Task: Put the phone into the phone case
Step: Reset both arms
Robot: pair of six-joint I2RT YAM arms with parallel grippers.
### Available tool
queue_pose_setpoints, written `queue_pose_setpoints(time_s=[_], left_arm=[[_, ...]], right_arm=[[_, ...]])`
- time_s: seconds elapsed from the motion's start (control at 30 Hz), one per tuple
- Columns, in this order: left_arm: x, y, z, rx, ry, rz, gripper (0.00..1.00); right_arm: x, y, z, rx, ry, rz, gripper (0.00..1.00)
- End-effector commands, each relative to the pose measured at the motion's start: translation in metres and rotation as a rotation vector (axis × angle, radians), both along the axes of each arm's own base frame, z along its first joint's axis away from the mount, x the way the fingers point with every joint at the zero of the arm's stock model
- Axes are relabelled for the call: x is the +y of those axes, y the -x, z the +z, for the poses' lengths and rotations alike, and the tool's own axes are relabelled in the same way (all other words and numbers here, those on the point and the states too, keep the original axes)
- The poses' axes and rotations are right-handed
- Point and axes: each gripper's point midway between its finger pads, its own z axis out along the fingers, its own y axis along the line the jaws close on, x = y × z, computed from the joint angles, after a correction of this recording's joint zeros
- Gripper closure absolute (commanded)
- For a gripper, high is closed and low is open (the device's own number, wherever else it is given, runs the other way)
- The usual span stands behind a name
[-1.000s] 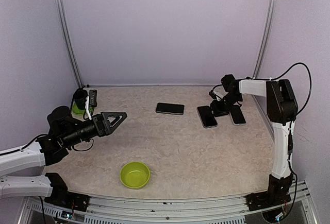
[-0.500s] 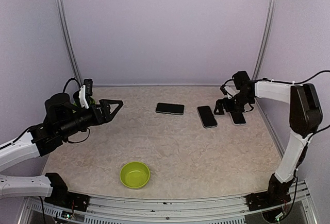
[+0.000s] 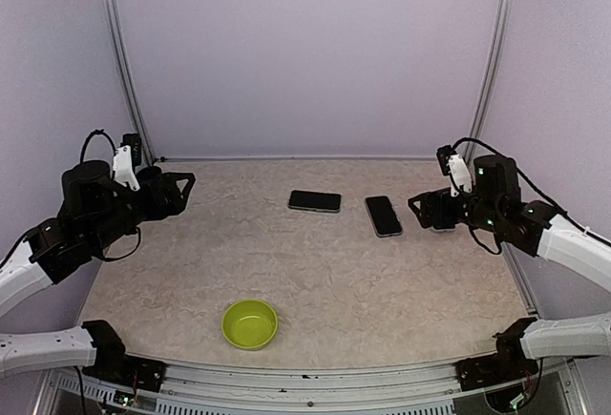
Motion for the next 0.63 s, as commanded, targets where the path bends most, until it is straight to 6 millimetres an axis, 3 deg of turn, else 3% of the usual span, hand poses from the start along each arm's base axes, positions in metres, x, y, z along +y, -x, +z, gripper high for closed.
queue_pose_setpoints(time_s=[0.0, 0.13, 0.23, 0.4, 0.6], left_arm=[[0.022, -0.001, -0.003, -0.013, -0.111, 0.074, 0.01], [0.026, 0.001, -0.015, -0.037, -0.105, 0.075, 0.01], [0.028, 0.002, -0.027, -0.042, -0.099, 0.072, 0.01], [0.036, 0.003, -0.023, -0.052, -0.132, 0.09, 0.01], [0.04, 0.007, -0.018, -0.077, -0.157, 0.086, 0.01]], right_arm=[[-0.019, 0.017, 0.023, -0.139, 0.038, -0.184, 0.0], [-0.027, 0.033, 0.023, -0.174, 0.052, -0.188, 0.0], [-0.026, 0.039, 0.036, -0.204, -0.009, -0.181, 0.0], [-0.037, 0.043, 0.047, -0.22, -0.02, -0.225, 0.0], [-0.042, 0.043, 0.044, -0.212, -0.008, -0.248, 0.0]])
